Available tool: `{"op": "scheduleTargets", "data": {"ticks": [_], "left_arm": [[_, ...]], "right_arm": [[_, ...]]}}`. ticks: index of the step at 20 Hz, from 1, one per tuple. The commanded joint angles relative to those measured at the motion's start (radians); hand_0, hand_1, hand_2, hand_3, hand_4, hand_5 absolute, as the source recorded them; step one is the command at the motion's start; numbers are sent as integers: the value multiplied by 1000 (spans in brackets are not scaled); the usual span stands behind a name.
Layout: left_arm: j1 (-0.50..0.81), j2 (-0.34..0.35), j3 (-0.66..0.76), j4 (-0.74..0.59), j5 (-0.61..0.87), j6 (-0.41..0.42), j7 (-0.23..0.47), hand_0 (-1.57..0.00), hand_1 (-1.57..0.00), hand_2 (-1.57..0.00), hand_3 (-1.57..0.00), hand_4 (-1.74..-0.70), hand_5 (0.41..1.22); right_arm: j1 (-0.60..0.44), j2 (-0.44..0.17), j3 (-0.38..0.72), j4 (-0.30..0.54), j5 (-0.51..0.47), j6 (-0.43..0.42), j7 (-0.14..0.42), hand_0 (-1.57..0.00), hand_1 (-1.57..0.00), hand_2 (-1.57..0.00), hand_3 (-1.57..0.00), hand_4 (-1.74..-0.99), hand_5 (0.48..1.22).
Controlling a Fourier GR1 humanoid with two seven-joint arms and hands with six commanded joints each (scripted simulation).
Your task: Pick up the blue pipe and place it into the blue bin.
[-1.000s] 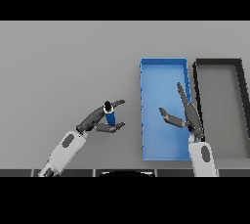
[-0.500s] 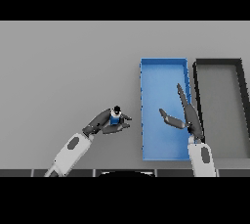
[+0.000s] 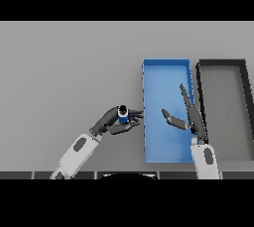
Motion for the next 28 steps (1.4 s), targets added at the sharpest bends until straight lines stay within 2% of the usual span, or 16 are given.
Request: {"op": "scheduleTargets", "data": {"ticks": [1, 2, 6, 7, 9, 14, 18, 20, 22, 23, 24, 26, 28], "left_arm": [[2, -8, -5, -18, -2, 2, 15, -1545, -1550, -1553, -1549, -1478, 1213], [-15, -9, 3, -30, -1, 2, 45, -1550, -1554, -1557, -1554, -1476, 1215], [-22, 8, 7, -85, -4, -30, 75, -1562, -1564, -1565, -1564, -1473, 1218], [-34, 1, 7, -92, -3, -36, 102, -1564, -1566, -1566, -1565, -1473, 1219], [-34, -7, 4, -100, -4, -53, 116, -1567, -1567, -1568, -1567, -1473, 1220], [-24, -26, 6, -104, -34, -64, 137, -1570, -1570, -1570, -1570, -1474, 1220], [-3, -30, 19, -106, -42, -80, 130, -1570, -1571, -1571, -1571, -1474, 1220], [-12, -37, 27, -115, -48, -85, 133, -1571, -1571, -1571, -1571, -1475, 1221], [-14, -32, 39, -110, -55, -96, 129, -1571, -1571, -1571, -1571, -1475, 1221], [-8, -35, 40, -114, -54, -101, 133, -1571, -1571, -1571, -1571, -1475, 1221], [-7, -35, 42, -122, -59, -105, 129, -1571, -1571, -1571, -1571, -1475, 1221], [-3, -37, 49, -119, -65, -110, 142, -1571, -1571, -1571, -1571, -1474, 1221], [-16, -50, 53, -110, -75, -116, 149, -1571, -1571, -1571, -1571, -1473, 1221]], "right_arm": [[-2, -9, -6, 5, 1, 1, -3, 1, 1, 1, 1, -1138, 552], [-4, -4, -3, -3, -5, 4, 1, 1, 1, 1, 1, -1138, 555], [13, -12, -1, 1, 6, 5, -16, 1, 1, 1, 1, -1126, 567], [14, -6, 2, 6, 9, 2, -15, 1, 1, 1, 1, -1124, 569], [8, -7, 1, -4, 11, -3, -2, 1, 1, 1, 1, -1124, 574], [3, -11, -2, 1, 8, 0, -30, 1, 1, 1, 1, -1123, 578], [0, -3, -3, 9, 3, -2, -37, 1, -3, 1, 1, -1191, 577], [-7, -7, -20, -8, -48, 26, -77, 1, -19, -18, 1, -1178, 569], [-8, -6, -27, -42, -135, 89, -140, 1, -17, -32, 1, -1172, 579], [-18, -34, -39, -72, -179, 128, -156, 1, -14, -25, 1, -1175, 592], [-31, -48, -37, -100, -212, 156, -143, 1, -11, -20, 1, -1169, 597], [-71, -117, -37, -173, -274, 219, -68, 1, -6, -12, 1, -1165, 589], [-85, -153, -1, -240, -310, 277, 2, 1, -4, -8, 1, -1177, 567]]}}
